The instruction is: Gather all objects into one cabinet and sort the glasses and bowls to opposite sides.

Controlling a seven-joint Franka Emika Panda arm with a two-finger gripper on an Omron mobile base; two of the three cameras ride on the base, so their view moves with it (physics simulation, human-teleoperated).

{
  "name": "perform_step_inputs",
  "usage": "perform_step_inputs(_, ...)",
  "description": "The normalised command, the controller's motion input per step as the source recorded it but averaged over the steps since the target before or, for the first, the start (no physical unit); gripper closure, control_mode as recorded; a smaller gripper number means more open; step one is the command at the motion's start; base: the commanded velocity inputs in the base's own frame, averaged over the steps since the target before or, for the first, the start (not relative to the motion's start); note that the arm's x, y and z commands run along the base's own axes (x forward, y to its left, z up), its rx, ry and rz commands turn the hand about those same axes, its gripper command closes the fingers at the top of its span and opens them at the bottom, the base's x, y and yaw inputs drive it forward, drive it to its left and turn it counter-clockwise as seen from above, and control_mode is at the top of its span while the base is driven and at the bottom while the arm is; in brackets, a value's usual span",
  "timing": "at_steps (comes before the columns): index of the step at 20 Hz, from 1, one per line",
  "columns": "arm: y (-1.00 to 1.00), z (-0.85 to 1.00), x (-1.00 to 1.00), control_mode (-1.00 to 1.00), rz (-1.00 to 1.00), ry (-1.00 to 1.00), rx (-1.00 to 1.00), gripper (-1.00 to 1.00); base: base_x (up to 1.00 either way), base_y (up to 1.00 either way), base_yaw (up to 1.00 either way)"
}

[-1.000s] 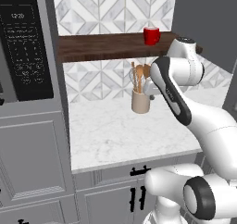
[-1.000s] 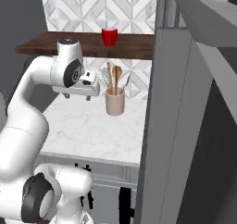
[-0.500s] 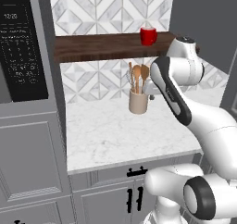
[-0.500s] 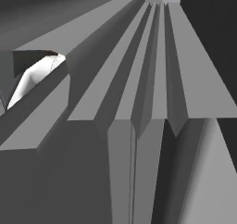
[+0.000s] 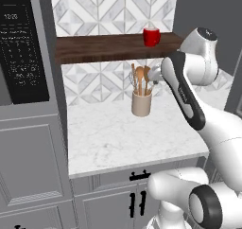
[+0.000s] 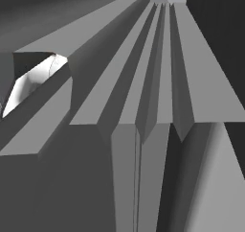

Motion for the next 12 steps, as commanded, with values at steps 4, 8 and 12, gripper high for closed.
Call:
perform_step_inputs(4, 0.0, 0.86, 0.24, -1.0, 0.0, -0.1, 0.04, -1.0, 0.0, 0.0, 0.0)
perform_step_inputs(8, -0.2, 0.64, 0.15, -1.0, 0.0, -0.01, 0.05, -1.0, 0.0, 0.0, 0.0)
perform_step_inputs(12, -0.27, 0.46, 0.0, -1.0, 0.0, -0.11, 0.01, -1.0, 0.0, 0.0, 0.0)
